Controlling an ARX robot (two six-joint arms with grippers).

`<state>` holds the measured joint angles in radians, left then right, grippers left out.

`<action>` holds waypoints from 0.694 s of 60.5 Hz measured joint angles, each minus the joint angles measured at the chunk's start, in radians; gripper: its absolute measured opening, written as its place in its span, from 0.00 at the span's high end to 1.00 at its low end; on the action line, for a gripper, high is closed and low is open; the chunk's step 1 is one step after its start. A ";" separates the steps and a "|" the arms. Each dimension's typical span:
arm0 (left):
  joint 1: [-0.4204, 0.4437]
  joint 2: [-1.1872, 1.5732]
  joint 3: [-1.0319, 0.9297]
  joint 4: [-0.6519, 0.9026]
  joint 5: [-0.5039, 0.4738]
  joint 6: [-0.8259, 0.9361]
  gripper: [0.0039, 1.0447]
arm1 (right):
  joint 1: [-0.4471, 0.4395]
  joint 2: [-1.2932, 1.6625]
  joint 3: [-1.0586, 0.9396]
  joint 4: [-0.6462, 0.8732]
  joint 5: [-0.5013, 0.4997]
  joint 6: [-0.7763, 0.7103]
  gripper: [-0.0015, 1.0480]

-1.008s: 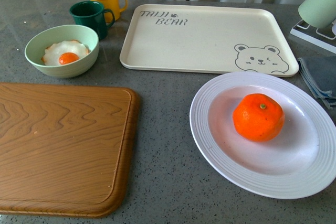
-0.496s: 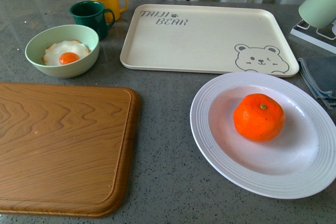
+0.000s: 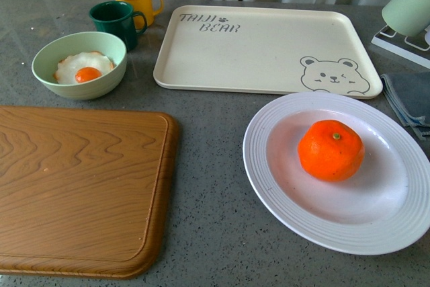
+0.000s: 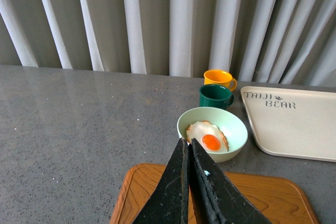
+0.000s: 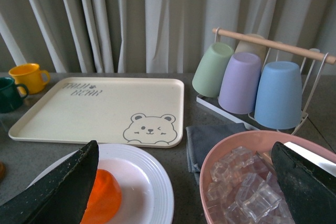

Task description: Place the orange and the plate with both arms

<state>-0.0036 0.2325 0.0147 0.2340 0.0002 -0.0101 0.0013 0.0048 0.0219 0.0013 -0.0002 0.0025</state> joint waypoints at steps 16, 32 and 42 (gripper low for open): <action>0.000 -0.097 0.000 -0.111 0.000 0.000 0.99 | 0.000 0.000 0.000 0.000 0.000 0.000 0.09; 0.001 -0.216 0.000 -0.234 0.000 0.001 0.99 | 0.000 0.000 0.000 0.000 0.000 0.000 0.09; 0.001 -0.217 0.000 -0.234 0.000 0.000 0.94 | 0.000 0.000 0.000 0.000 0.000 0.000 0.09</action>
<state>-0.0029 0.0158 0.0147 -0.0002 -0.0002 -0.0097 0.0017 0.0048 0.0219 0.0013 0.0002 0.0029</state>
